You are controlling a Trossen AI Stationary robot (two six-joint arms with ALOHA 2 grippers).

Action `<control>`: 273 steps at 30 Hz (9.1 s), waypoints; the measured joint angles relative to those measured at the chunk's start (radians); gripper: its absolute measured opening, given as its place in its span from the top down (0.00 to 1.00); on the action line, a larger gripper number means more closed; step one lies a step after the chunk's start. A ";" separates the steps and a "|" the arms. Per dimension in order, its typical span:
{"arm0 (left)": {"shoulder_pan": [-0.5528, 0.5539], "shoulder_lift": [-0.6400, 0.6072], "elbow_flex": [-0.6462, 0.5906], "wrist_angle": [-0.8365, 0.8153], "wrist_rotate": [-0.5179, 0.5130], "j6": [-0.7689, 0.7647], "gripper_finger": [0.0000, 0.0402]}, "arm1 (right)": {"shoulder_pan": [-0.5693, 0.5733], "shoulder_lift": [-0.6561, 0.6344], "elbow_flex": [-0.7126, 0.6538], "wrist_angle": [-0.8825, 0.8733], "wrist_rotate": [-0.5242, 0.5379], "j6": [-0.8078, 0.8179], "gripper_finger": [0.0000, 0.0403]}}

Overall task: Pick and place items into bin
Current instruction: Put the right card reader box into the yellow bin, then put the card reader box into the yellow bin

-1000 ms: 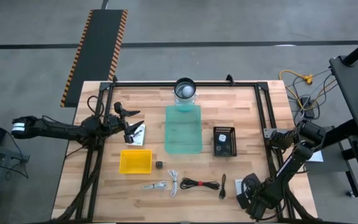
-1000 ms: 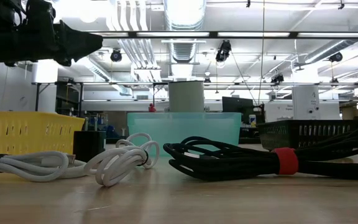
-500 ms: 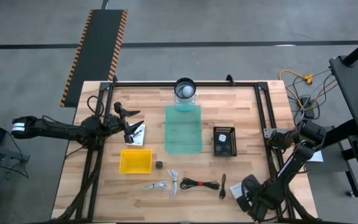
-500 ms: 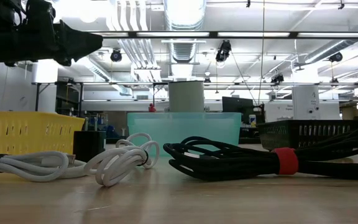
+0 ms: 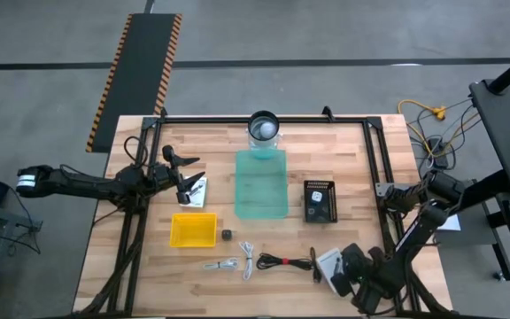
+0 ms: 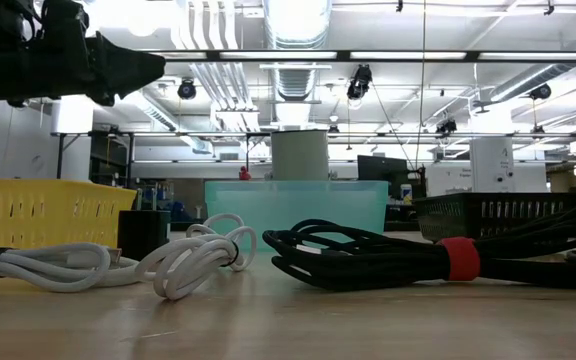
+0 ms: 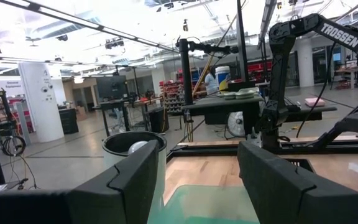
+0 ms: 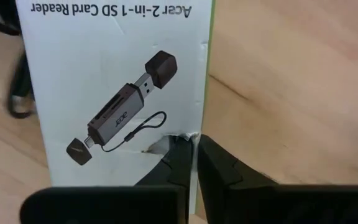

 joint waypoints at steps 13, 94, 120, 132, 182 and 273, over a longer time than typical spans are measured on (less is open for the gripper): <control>0.000 0.000 0.000 -0.001 0.000 -0.006 0.49 | -0.068 0.034 0.073 -0.161 0.720 -0.110 0.98; 0.000 1.017 0.580 0.433 0.354 0.044 0.24 | -0.611 0.073 0.150 0.327 1.321 -1.271 0.98; 0.001 1.017 0.590 0.398 0.353 0.183 0.93 | -0.610 0.073 0.161 0.324 1.278 -1.349 0.97; 0.002 0.969 0.544 0.324 0.215 0.203 0.94 | -0.607 0.045 0.167 0.312 1.248 -1.586 0.75; -0.182 0.591 1.083 -1.693 0.154 -0.324 0.94 | -0.621 -0.109 0.169 -0.129 1.146 -1.690 0.79; -0.236 0.971 1.294 -2.197 0.063 -0.513 0.60 | -0.622 -0.109 0.143 -0.126 1.121 -1.581 0.83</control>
